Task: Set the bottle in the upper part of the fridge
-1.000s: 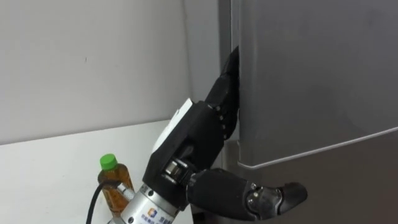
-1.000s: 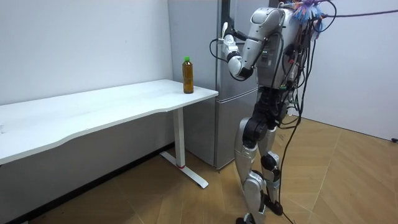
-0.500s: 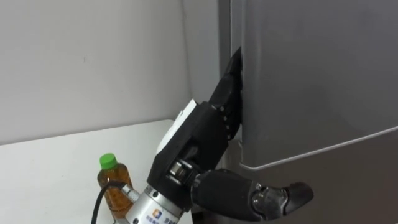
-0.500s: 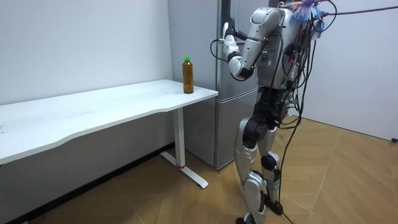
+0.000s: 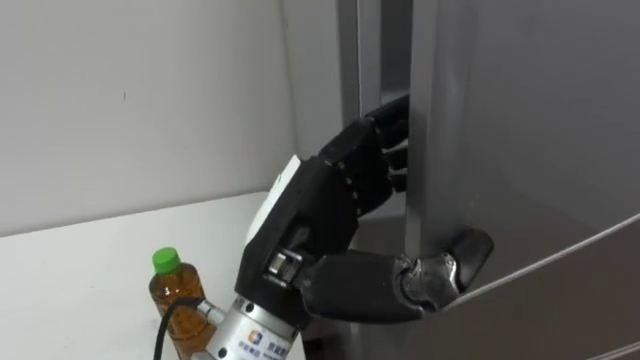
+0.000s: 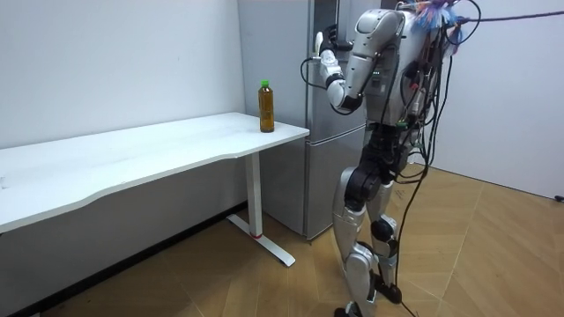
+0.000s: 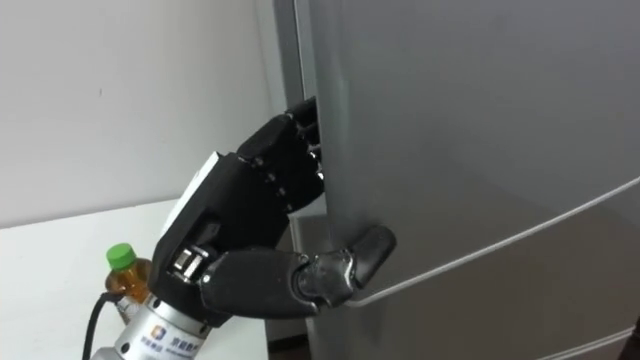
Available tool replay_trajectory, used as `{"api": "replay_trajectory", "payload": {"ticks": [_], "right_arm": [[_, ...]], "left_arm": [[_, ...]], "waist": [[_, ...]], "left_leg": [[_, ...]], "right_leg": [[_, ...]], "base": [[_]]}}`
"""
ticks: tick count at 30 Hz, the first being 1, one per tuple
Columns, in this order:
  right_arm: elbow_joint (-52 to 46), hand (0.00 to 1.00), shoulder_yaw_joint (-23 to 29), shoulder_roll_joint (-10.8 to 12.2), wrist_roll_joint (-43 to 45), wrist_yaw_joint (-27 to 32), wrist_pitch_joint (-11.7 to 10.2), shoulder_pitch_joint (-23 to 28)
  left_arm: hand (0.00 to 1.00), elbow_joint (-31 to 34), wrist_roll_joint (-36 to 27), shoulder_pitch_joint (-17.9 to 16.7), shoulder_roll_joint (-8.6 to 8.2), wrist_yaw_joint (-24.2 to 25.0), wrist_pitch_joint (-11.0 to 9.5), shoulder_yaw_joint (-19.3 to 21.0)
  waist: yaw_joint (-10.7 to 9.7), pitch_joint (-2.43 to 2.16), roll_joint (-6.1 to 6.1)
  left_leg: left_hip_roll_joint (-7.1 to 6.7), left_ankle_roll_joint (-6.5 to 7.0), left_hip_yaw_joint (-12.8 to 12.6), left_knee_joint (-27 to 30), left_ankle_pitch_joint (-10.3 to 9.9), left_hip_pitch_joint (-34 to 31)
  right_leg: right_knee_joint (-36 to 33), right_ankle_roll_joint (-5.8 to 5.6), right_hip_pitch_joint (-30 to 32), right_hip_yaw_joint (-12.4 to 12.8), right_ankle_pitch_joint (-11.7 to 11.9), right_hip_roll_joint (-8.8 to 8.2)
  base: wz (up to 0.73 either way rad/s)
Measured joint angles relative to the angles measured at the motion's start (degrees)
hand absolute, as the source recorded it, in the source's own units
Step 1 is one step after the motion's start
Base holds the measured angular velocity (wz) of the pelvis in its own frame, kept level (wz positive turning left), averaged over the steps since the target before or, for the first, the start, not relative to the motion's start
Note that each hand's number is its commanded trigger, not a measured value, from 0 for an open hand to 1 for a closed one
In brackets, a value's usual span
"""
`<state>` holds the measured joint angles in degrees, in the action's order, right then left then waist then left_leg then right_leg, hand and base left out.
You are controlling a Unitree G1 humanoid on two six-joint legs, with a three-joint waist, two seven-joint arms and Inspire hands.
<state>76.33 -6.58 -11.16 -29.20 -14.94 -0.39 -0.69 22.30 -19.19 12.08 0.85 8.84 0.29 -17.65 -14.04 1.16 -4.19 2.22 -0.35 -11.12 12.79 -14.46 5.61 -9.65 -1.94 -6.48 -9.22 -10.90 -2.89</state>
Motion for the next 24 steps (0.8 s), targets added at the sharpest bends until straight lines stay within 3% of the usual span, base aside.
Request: {"api": "replay_trajectory", "payload": {"ticks": [4,5,6,7,8,24], "right_arm": [[-0.01,0.0,0.0,-0.17,0.0,0.0,-0.08,-0.02],[-0.01,0.0,0.0,-0.17,0.0,0.0,-0.1,-0.02],[-0.01,0.0,0.0,-0.17,-0.02,-0.01,-0.11,-0.02],[-0.01,0.0,0.0,-0.17,-0.03,-0.01,-0.13,-0.03],[-0.01,0.0,0.0,-0.17,-0.04,-0.01,-0.15,-0.04],[-0.28,0.0,0.05,-0.22,-0.2,-0.03,-0.26,-0.01]], "left_arm": [[0.65,-0.51,-1.53,0.0,-0.34,-1.28,-0.04,-0.01],[0.53,-0.68,-1.45,0.0,-0.48,-1.5,-0.29,-0.01],[0.22,-0.77,-1.45,0.0,-0.46,-1.5,-0.42,-0.02],[0.04,-0.93,-1.47,0.0,-0.47,-1.53,-0.56,-0.02],[0.0,-0.94,-1.51,0.01,-0.48,-1.56,-0.59,-0.02],[0.0,-0.95,-3.87,0.0,0.31,-1.47,-1.54,-2.43]], "waist": [[-0.08,-0.03,-0.37],[-0.13,-0.03,-0.41],[-0.14,-0.03,-0.41],[-0.15,-0.03,-0.41],[-0.19,-0.03,-0.4],[-0.31,0.13,-0.13]], "left_leg": [[0.0,0.09,-0.01,0.0,0.06,0.0],[0.0,0.11,-0.01,-0.01,0.07,0.0],[0.0,0.12,-0.02,-0.01,0.07,0.0],[0.0,0.13,-0.02,-0.01,0.08,0.0],[0.0,0.13,-0.05,-0.01,0.08,0.01],[-0.03,0.29,-1.38,-0.12,0.15,0.0]], "right_leg": [[-0.03,0.0,0.0,0.06,0.0,0.01],[-0.03,0.0,-0.01,0.08,0.0,0.02],[-0.03,0.0,-0.01,0.11,0.0,0.02],[-0.03,0.0,-0.02,0.17,0.0,0.03],[-0.03,0.0,-0.01,0.25,0.0,0.03],[-0.1,-0.21,0.7,1.38,0.53,0.01]], "base": [[0.0],[0.0],[0.0],[0.0],[0.0],[-0.03]]}}
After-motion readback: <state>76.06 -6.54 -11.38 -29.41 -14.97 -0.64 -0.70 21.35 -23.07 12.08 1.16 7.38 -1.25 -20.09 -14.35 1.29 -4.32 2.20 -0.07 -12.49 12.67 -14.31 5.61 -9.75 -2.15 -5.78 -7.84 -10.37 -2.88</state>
